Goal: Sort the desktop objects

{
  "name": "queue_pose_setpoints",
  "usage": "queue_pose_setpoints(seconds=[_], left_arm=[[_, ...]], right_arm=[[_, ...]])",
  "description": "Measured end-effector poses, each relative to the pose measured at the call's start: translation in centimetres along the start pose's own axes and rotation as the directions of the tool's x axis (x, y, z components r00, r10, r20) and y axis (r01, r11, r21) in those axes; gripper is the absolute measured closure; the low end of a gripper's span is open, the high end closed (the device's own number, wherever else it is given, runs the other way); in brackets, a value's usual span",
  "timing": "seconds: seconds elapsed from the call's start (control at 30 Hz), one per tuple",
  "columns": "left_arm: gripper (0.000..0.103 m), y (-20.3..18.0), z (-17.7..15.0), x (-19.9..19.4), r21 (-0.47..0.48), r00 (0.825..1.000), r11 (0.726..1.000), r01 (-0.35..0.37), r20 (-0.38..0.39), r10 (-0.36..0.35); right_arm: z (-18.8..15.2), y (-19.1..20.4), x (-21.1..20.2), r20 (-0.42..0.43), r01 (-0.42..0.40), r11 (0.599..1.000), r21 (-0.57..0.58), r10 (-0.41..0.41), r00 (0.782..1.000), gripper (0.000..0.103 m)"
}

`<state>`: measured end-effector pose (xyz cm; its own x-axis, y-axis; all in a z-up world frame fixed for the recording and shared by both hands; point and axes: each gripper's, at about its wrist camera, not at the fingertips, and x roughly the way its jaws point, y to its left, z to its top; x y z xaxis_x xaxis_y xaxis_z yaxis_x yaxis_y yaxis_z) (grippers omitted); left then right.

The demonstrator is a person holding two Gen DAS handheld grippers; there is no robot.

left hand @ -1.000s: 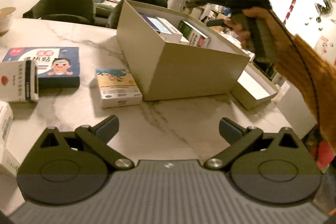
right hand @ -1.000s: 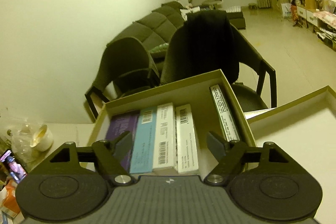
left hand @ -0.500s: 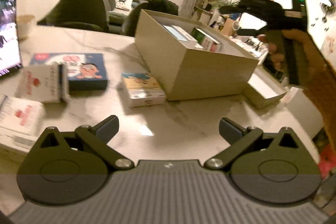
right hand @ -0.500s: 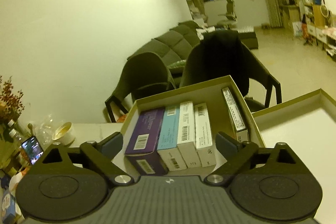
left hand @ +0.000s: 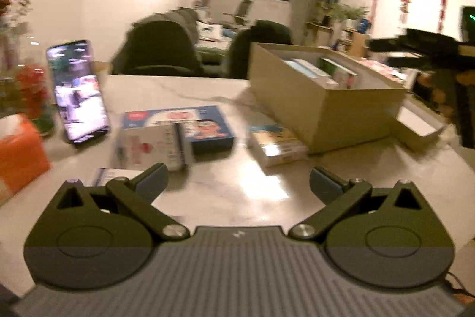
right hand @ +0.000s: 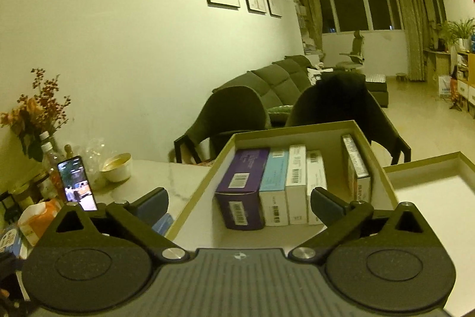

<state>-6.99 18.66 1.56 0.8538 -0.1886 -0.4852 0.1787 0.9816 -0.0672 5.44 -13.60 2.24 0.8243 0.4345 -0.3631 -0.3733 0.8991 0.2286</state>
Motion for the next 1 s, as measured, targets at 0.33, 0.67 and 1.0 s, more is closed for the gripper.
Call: queue_pose_setpoints(seconds=[0.33, 0.67, 1.0], left_arm=[[0.0, 4.8, -1.2, -1.1, 0.024, 0.997, 0.997, -0.077, 0.0, 0.077], [0.0, 9.1, -2.8, -0.4, 0.104, 0.999, 0.994, 0.017, -0.046, -0.013], [0.0, 11.5, -4.4, 1.3, 0.037, 0.986, 0.989, 0.144, -0.086, -0.14]], right_arm=[[-2.2, 0.4, -1.8, -0.003, -0.041, 0.999, 0.03, 0.041, 0.999, 0.001], [-5.5, -0.2, -3.7, -0.005, -0.054, 0.994, 0.095, 0.055, 0.998, 0.001], [-7.8, -1.3, -3.9, -0.038, -0.039, 0.983, 0.177, 0.046, 0.998, 0.001]])
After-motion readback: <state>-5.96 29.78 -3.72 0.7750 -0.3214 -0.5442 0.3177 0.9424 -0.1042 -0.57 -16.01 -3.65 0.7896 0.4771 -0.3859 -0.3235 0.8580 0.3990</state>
